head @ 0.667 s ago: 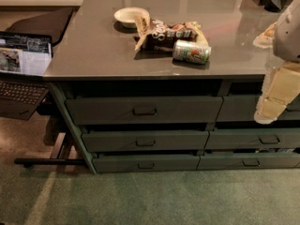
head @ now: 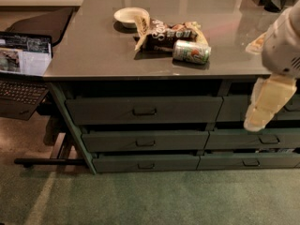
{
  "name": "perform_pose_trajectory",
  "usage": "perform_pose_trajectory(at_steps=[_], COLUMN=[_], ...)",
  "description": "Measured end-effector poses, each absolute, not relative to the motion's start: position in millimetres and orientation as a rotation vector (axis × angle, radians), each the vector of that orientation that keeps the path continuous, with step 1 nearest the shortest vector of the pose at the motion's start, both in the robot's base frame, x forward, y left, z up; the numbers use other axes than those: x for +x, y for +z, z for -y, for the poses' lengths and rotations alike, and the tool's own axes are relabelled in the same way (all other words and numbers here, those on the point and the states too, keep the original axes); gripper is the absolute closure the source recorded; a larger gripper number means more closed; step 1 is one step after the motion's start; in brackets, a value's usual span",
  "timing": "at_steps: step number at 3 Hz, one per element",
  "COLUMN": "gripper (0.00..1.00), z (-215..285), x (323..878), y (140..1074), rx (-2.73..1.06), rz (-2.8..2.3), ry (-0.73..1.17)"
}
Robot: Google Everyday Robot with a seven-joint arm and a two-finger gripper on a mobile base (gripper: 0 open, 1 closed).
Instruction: Open bottom drawer
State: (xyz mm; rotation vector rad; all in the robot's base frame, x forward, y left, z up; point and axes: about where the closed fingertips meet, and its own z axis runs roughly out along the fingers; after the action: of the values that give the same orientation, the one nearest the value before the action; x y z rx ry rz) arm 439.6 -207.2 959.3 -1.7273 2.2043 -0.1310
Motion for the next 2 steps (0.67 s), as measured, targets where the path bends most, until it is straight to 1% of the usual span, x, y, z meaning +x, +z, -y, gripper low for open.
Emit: perform_pose_trajectory(at_steps=[1,2], gripper=[0.0,0.0], z=[195.8,187.4], x=[441.7,454.6], y=[912.5,838.8], rx=[-1.719,-1.699], rz=[-2.195,-2.23], ry=[-0.197,-0.233])
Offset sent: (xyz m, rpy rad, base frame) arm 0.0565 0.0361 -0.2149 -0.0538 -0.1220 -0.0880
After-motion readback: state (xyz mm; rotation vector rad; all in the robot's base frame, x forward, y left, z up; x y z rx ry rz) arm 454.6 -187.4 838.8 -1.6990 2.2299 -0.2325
